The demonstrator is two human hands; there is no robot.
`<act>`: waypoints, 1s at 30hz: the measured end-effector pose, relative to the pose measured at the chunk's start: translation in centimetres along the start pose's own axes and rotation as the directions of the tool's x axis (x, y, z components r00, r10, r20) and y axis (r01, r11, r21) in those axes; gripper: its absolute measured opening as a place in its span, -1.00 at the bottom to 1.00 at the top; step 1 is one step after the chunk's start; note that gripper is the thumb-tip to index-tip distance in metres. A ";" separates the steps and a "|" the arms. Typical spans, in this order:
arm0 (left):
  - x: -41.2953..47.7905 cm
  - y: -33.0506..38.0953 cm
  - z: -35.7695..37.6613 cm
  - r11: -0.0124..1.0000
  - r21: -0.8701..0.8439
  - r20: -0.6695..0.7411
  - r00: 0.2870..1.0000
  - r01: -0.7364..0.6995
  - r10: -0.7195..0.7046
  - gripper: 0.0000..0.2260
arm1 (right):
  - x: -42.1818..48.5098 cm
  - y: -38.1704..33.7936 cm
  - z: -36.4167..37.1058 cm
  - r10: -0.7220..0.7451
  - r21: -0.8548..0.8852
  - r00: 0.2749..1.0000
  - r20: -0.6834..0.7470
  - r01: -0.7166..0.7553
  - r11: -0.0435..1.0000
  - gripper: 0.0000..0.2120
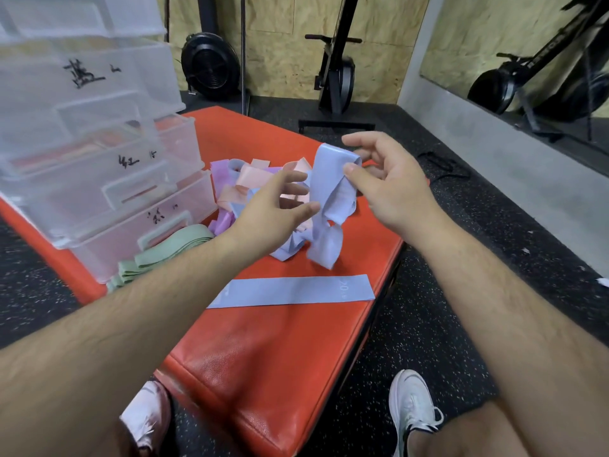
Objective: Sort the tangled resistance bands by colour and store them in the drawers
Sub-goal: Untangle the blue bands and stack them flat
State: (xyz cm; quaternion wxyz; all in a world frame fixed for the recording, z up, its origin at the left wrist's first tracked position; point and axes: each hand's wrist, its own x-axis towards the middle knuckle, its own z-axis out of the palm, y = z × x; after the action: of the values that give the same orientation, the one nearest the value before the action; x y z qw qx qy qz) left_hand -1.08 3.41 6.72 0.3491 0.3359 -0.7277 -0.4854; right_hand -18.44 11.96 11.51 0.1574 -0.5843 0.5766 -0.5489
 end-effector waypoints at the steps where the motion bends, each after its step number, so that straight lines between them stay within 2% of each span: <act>1: 0.0 0.1 -0.1 1.000 -0.008 -0.001 1.000 0.009 -0.009 -0.49 | 0.0 -0.1 0.1 0.003 0.014 1.000 -0.003 -0.003 1.000 -0.67; 4: -0.5 0.4 0.1 0.999 0.039 -0.023 1.000 -0.012 0.013 -0.40 | -0.1 -0.2 0.5 0.045 0.035 0.999 -0.024 -0.044 0.998 -0.72; 6: -1.0 0.5 0.3 0.991 0.107 -0.112 0.989 -0.079 0.091 -0.43 | 0.0 -0.1 0.8 0.087 0.047 0.994 -0.059 -0.084 0.995 -0.74; 9: -1.7 1.2 0.4 0.941 0.210 -0.207 0.928 -0.266 0.309 -0.65 | 0.3 0.1 1.2 0.207 0.141 0.971 -0.121 -0.190 0.972 -0.74; 11: -2.2 1.8 0.3 0.882 0.311 -0.133 0.903 -0.354 0.410 -0.78 | 0.6 0.2 1.4 0.304 0.238 0.945 -0.117 -0.271 0.933 -0.72; 12: -2.4 2.2 0.3 0.880 0.322 -0.102 0.911 -0.351 0.400 -0.83 | 0.6 0.1 1.4 0.341 0.282 0.935 -0.100 -0.302 0.911 -0.70; 13: -2.5 2.6 0.5 0.918 0.274 -0.110 0.940 -0.285 0.324 -0.88 | 0.6 0.0 1.5 0.371 0.320 0.925 -0.083 -0.328 0.889 -0.68; 14: -2.6 3.0 0.7 0.980 0.139 -0.138 0.978 -0.139 0.159 -0.86 | 0.7 0.0 1.6 0.398 0.356 0.915 -0.071 -0.349 0.867 -0.67; 15: -2.5 3.3 0.8 0.995 -0.055 -0.112 0.990 0.086 -0.091 -0.78 | 0.7 -0.1 1.8 0.421 0.388 0.905 -0.062 -0.367 0.846 -0.65; 16: -2.5 3.5 0.9 0.927 -0.201 -0.017 0.945 0.316 -0.325 -0.67 | 0.8 -0.1 1.9 0.439 0.416 0.897 -0.052 -0.380 0.826 -0.64; 17: -2.4 3.4 1.0 0.849 -0.261 0.082 0.887 0.460 -0.455 -0.58 | 0.7 -0.2 2.0 0.455 0.433 0.890 -0.041 -0.395 0.810 -0.63; 19: -2.1 2.7 1.0 0.779 -0.341 0.154 0.849 0.526 -0.506 -0.58 | 0.7 -0.4 2.2 0.465 0.413 0.885 -0.006 -0.421 0.807 -0.61; 22: -1.9 2.6 0.8 0.707 -0.508 0.124 0.854 0.492 -0.505 -0.86 | 0.4 -0.6 2.6 0.478 0.359 0.876 0.058 -0.465 0.809 -0.60; 24: -1.8 2.7 0.5 0.650 -0.564 0.140 0.835 0.509 -0.532 -0.95 | 0.2 -0.7 2.7 0.511 0.347 0.855 0.089 -0.507 0.789 -0.59; 25: -1.7 2.8 0.4 0.663 -0.544 0.134 0.833 0.514 -0.536 -0.95 | 0.2 -0.6 2.7 0.531 0.313 0.843 0.091 -0.530 0.788 -0.58; 27: -1.6 2.7 -0.1 0.806 -0.347 0.035 0.866 0.479 -0.499 -0.96 | 0.4 -0.2 2.6 0.533 0.077 0.846 0.025 -0.533 0.843 -0.55; 29: -1.6 2.7 -0.9 0.945 0.012 -0.103 0.941 0.326 -0.323 -0.92 | 0.2 -0.3 2.5 0.365 -0.230 0.931 -0.032 -0.362 0.904 -0.54; 30: -1.6 2.7 -1.3 0.952 0.219 -0.143 0.972 0.216 -0.187 -0.89 | 0.0 -0.2 2.6 0.228 -0.306 0.974 0.000 -0.217 0.927 -0.55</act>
State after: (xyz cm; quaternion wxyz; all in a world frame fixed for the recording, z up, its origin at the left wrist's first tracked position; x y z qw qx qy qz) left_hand 0.46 4.91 9.33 0.2990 0.4759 -0.7192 -0.4086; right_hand -16.14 10.84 10.79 0.1368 -0.5421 0.7138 -0.4218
